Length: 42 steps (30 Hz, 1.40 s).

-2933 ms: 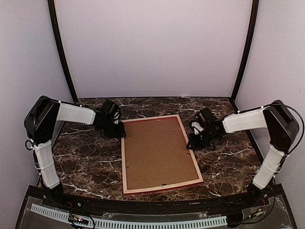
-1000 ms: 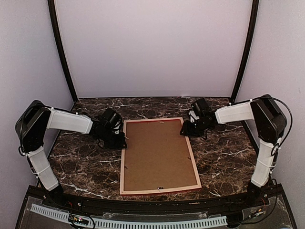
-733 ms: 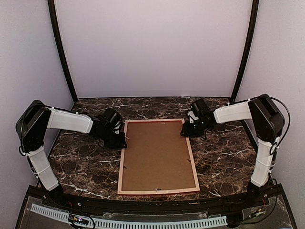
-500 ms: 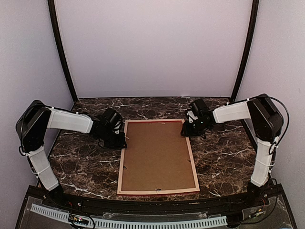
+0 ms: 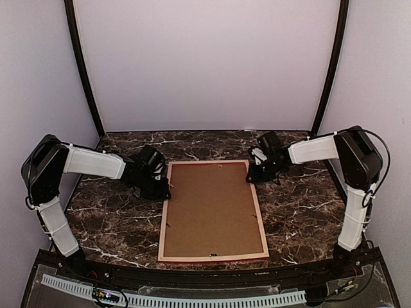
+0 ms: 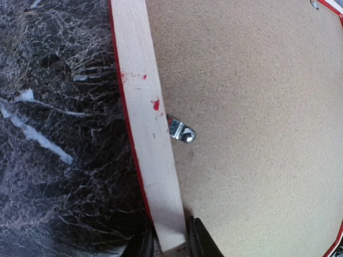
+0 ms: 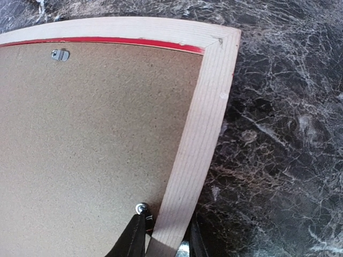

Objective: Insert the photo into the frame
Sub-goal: Press the fastener onto the backboard, then rotate the photo frame at the center of the board.

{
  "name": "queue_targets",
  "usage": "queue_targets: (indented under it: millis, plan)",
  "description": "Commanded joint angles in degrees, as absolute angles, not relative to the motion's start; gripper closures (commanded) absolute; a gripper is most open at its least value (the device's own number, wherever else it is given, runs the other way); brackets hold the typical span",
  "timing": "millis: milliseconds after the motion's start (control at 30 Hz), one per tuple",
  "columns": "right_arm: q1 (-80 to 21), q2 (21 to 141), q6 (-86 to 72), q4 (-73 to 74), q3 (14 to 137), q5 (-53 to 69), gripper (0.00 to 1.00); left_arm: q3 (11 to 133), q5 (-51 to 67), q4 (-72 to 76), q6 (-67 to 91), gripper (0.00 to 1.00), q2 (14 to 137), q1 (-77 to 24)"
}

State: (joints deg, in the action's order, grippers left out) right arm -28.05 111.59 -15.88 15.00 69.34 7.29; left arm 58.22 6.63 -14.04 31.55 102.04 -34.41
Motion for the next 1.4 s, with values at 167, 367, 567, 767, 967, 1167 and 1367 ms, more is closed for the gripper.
queue_targets:
  millis: [167,367,567,767,967,1167,1367]
  plan:
    - [-26.29,114.80,-11.00,15.57,71.28,10.05,0.79,58.26,6.78,-18.78,28.98,0.77,102.88,-34.98]
    - [-24.20,114.31,-12.54,15.01,71.75,15.34,0.64,57.52,6.15,-18.32,30.34,0.74,102.34,-34.94]
    - [-23.81,109.16,-16.22,14.47,67.72,16.87,0.46,56.70,5.47,-16.43,33.12,0.66,102.00,-35.42]
    - [-25.79,101.13,-20.76,12.81,58.34,15.77,0.43,57.02,5.04,-15.61,33.93,0.61,101.70,-35.77]
    - [-30.14,94.27,-24.60,12.48,51.33,12.50,0.42,58.35,4.82,-15.59,33.19,0.47,101.23,-35.77]
    - [-33.48,92.57,-26.54,13.10,48.26,9.81,0.44,61.25,3.61,-16.61,31.10,0.27,100.77,-35.50]
    - [-33.79,94.16,-24.52,14.72,48.39,8.03,0.67,66.04,4.95,-17.33,25.56,0.17,100.45,-33.28]
